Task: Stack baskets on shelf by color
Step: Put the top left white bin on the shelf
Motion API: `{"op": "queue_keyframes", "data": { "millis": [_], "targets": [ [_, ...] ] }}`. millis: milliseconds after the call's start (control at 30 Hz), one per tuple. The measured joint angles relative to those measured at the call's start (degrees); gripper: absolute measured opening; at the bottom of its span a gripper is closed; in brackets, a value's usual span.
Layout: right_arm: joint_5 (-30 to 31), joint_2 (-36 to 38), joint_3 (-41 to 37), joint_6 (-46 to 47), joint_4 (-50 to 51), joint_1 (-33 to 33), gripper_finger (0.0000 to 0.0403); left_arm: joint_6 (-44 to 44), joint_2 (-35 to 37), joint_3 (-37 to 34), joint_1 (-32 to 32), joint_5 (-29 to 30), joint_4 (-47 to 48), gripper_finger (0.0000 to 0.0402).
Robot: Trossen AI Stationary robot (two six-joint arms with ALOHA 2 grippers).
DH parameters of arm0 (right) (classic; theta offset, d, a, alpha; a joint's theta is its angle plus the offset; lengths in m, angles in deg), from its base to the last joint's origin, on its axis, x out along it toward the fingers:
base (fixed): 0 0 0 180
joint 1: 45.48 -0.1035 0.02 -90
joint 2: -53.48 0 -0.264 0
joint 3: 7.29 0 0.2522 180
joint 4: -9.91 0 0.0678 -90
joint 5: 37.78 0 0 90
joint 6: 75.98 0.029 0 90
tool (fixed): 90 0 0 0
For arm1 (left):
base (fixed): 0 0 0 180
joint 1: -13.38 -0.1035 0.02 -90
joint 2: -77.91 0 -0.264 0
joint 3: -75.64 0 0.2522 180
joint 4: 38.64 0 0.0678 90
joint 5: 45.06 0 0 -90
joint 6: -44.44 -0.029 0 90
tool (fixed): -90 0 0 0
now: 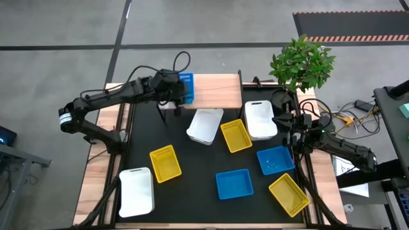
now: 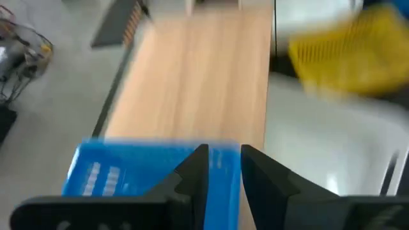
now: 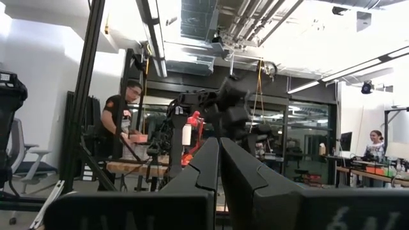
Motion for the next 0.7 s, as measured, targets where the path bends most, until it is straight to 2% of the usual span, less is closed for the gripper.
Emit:
{"op": "queue_keyframes", "data": {
  "millis": [133, 267, 433, 567, 700],
  "targets": [
    [0.0, 0.0, 0.0, -0.5, 0.0, 0.0, 0.0009, 5.7, -0.9, -0.7, 3.5, 0.3, -8.4, 0.0065],
    [0.0, 0.0, 0.0, -1.1, 0.0, 0.0, 0.0009, 9.6, -4.0, -1.2, 5.8, 5.8, -11.5, 0.0046],
    [0.0, 0.0, 0.0, -1.2, 0.0, 0.0, 0.0009, 10.0, -7.2, -0.4, 6.1, 11.9, -13.1, 0.0025],
    [0.0, 0.0, 0.0, -1.3, 0.1, 0.0, 0.0009, 11.2, -7.0, -0.5, 7.5, 8.4, -14.5, 0.0011],
    [0.0, 0.0, 0.0, -2.4, 0.1, 0.0, 0.0009, 14.1, -5.7, -1.2, 12.2, 4.3, -14.7, 0.0001]
  ]
}}
